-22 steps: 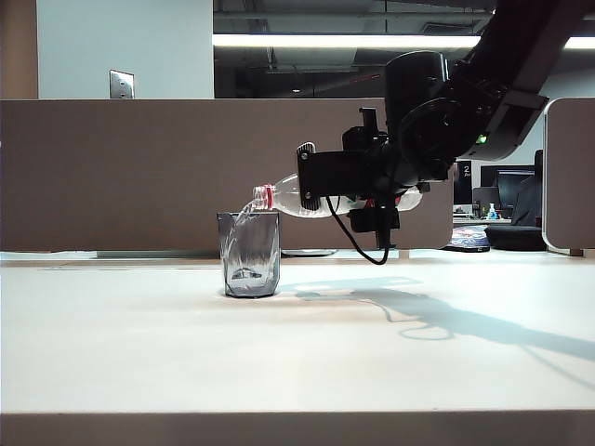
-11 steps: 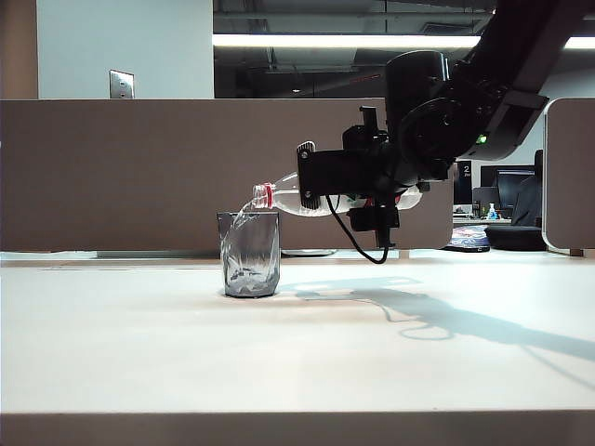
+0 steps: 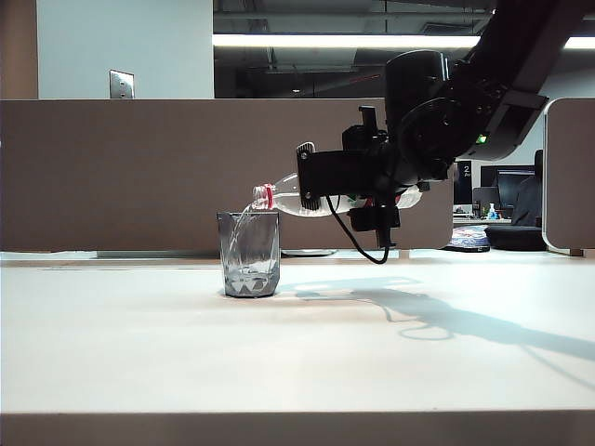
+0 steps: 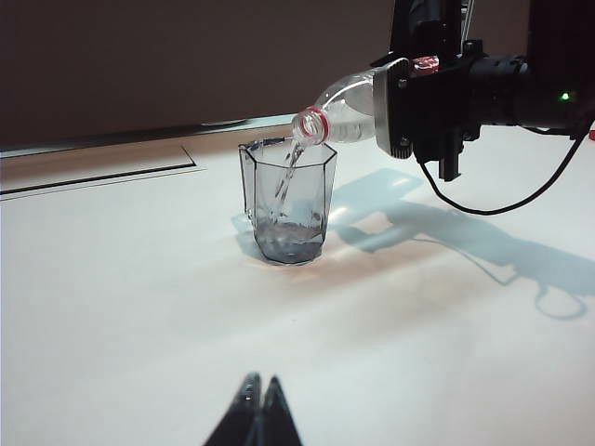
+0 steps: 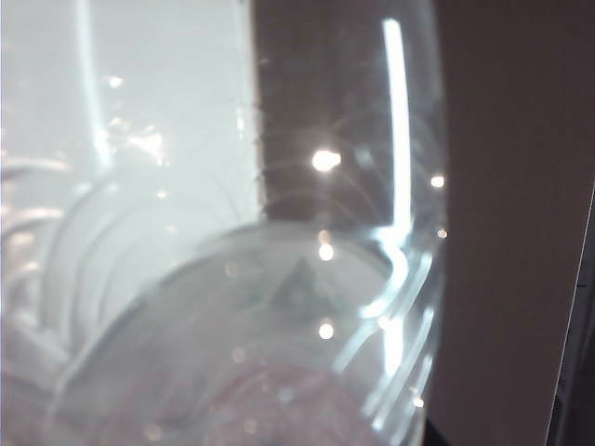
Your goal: Pick up the mineral water bottle on the table and pour water into the mug until it's half full.
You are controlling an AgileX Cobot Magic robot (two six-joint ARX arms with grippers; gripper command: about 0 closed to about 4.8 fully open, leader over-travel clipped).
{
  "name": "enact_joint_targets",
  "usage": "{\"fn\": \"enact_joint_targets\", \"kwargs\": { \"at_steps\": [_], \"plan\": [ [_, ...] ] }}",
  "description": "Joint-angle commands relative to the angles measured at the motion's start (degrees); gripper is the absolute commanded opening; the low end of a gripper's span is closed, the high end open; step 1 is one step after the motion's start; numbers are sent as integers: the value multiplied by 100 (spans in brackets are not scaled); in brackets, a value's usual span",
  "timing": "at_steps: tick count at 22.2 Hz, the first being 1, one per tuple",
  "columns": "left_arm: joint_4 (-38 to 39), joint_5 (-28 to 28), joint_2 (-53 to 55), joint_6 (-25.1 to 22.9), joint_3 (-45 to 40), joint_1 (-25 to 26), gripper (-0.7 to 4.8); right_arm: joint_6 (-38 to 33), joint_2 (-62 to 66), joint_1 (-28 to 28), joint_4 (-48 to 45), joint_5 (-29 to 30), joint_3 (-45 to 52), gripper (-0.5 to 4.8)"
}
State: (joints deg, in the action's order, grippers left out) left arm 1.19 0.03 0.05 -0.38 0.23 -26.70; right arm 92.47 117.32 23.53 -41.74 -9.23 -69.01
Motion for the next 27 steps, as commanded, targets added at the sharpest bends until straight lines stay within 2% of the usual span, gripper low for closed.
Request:
{"fn": "enact_joint_targets", "kwargs": {
  "at_steps": [1, 27],
  "plan": [
    [-37, -24, 0, -2, 17, 0, -5, 57, -92, 11, -310, -17, -59, 322],
    [-37, -24, 0, -2, 17, 0, -5, 59, -92, 11, -313, -31, -59, 313]
  ]
}}
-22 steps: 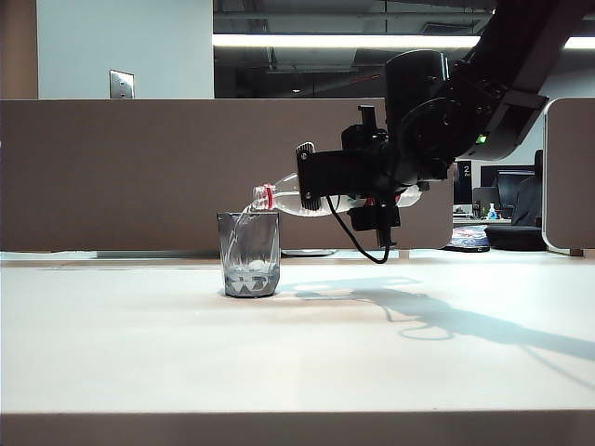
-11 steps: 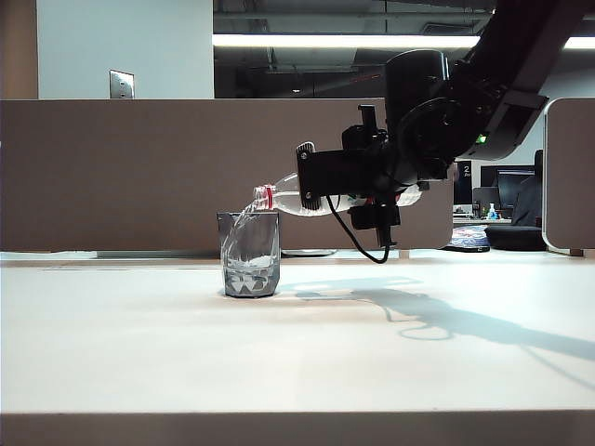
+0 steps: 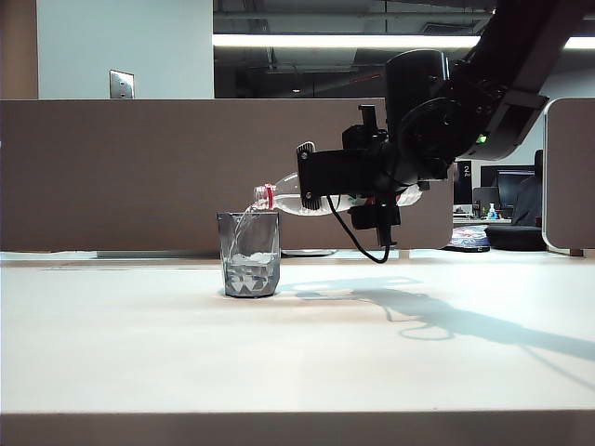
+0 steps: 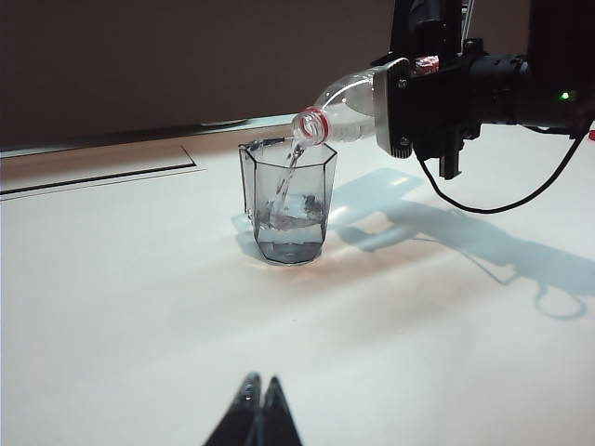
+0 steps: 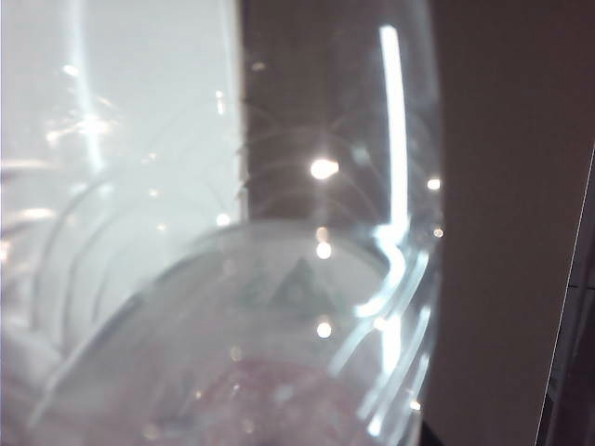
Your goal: Pick up the mineral water bottle on the table and pour water into the mug until it's half full.
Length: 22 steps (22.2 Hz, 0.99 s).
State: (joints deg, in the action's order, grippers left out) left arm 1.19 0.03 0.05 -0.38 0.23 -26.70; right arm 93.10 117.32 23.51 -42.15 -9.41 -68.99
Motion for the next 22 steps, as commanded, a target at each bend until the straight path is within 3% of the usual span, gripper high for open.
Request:
{"fn": "enact_joint_targets", "kwargs": {
  "at_steps": [1, 22],
  "plan": [
    [-37, -24, 0, -2, 17, 0, -5, -4, -92, 13, -271, -13, -61, 313],
    [-37, -24, 0, -2, 17, 0, -5, -94, -90, 13, -269, -15, -55, 313]
  ]
}}
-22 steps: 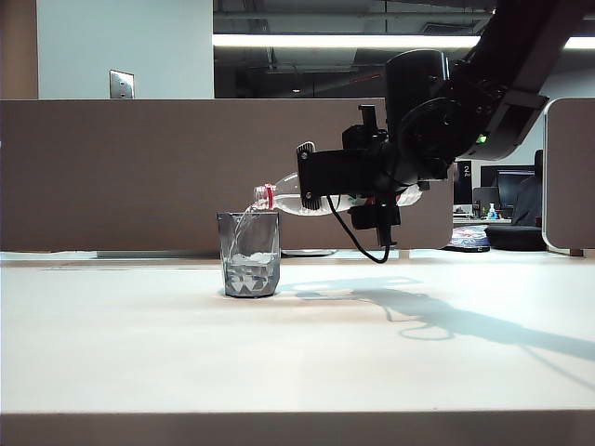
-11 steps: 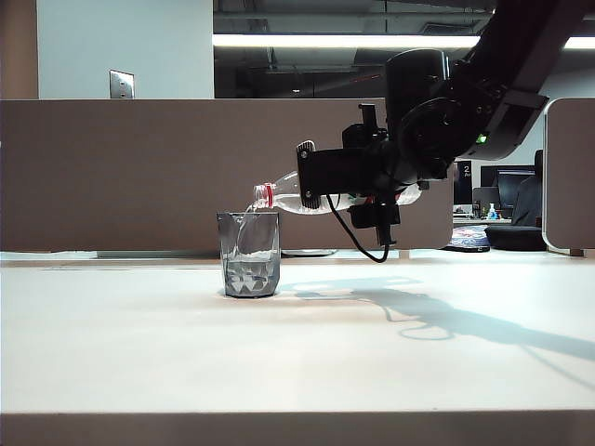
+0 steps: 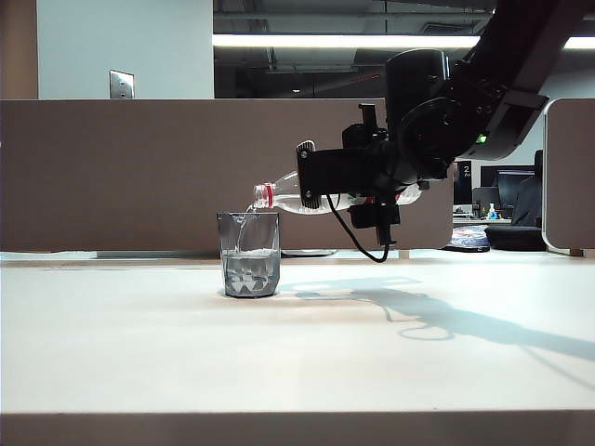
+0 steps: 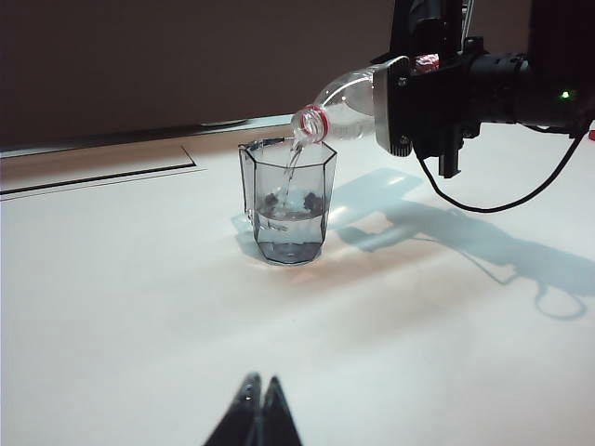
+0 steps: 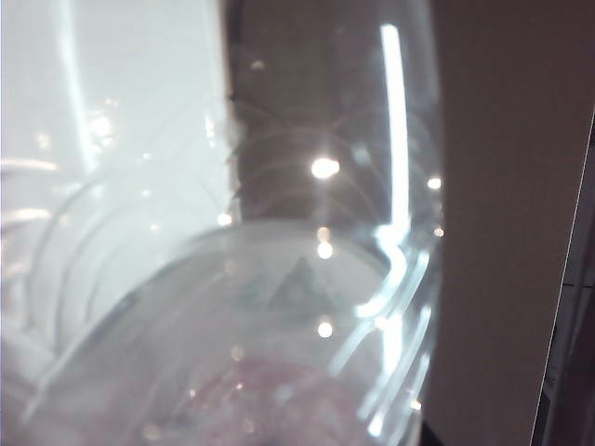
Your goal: Pick up the mineral water bottle on the table and pour water into the mug until it's half full.
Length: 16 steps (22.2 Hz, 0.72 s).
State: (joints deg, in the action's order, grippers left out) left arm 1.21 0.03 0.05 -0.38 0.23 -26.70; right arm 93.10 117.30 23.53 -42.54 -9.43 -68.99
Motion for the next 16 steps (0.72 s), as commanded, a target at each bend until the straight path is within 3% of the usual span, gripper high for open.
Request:
{"fn": "enact_joint_targets", "kwargs": {
  "at_steps": [1, 9, 12, 16],
  "plan": [
    [-39, -24, 0, -2, 17, 0, -5, -195, -90, 11, -229, -13, -55, 314],
    [-39, -24, 0, -2, 17, 0, -5, -1248, -90, 26, -223, -275, -44, 313],
    [-39, -24, 0, -2, 17, 0, -5, -1453, -94, 118, -234, -363, 24, 272],
    [-39, -26, 0, -2, 17, 0, -5, -1947, -92, 223, -227, -313, 140, 273]
  ]
}}
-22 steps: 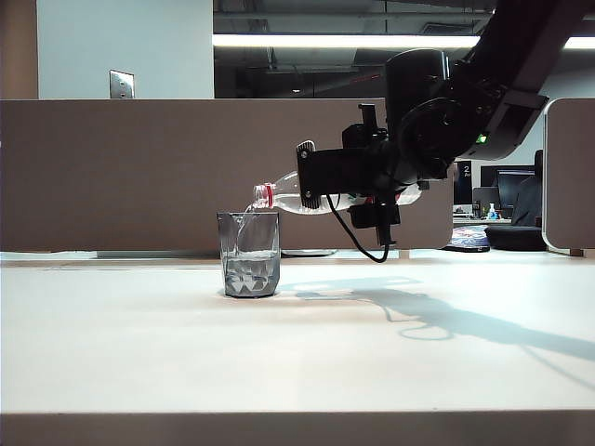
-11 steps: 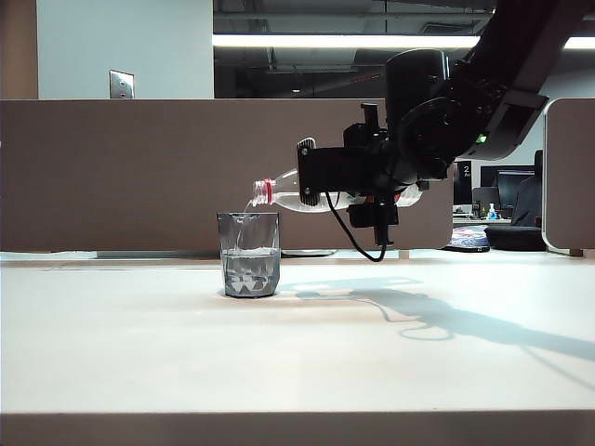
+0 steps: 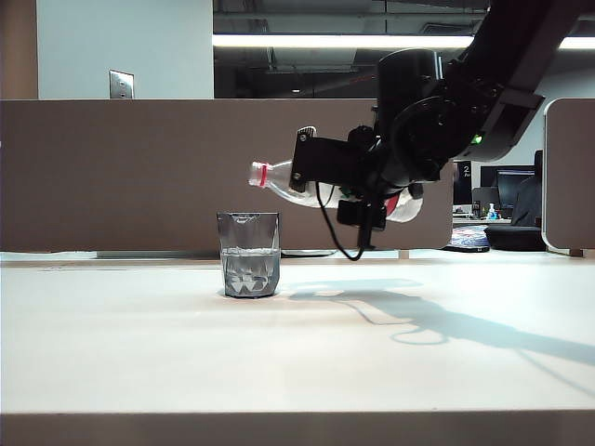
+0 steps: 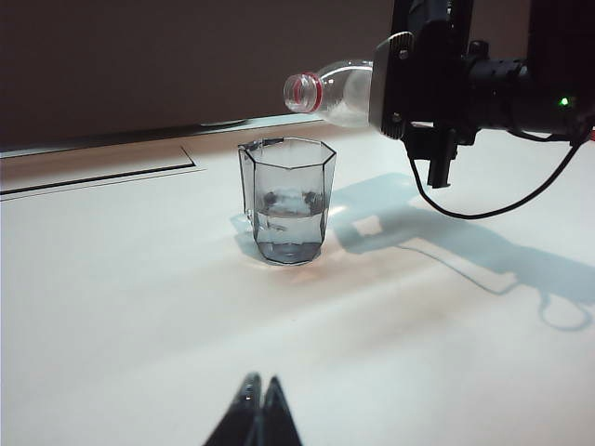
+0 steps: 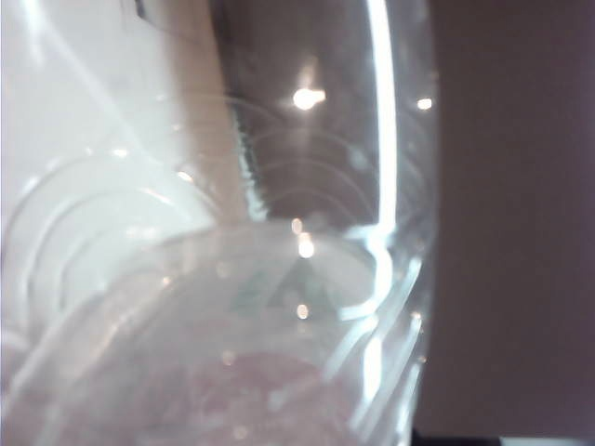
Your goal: Pick up the mineral water bottle on the table and pour water into the mug until it's half full.
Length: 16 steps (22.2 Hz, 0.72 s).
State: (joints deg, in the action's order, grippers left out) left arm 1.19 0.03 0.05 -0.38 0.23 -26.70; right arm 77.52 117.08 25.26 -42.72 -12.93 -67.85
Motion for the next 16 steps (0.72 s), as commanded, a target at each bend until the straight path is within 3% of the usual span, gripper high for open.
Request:
{"fn": "enact_joint_targets", "kwargs": {
  "at_steps": [1, 5, 9, 13, 16],
  "plan": [
    [-37, -22, 0, -2, 17, 0, -5, -739, -72, 55, -212, -33, 37, 273],
    [-37, -22, 0, -2, 17, 2, -5, -1718, -77, 55, -208, -297, 61, 273],
    [-37, -24, 0, -2, 17, 2, -5, -3136, -168, 55, -210, -363, 186, 273],
    [-37, -24, 0, -2, 17, 2, -5, -5362, -291, -42, -407, -120, 568, 273],
    [-37, -24, 0, -2, 17, 2, -5, -7112, -282, -302, -817, 450, 920, 273]
  ]
}}
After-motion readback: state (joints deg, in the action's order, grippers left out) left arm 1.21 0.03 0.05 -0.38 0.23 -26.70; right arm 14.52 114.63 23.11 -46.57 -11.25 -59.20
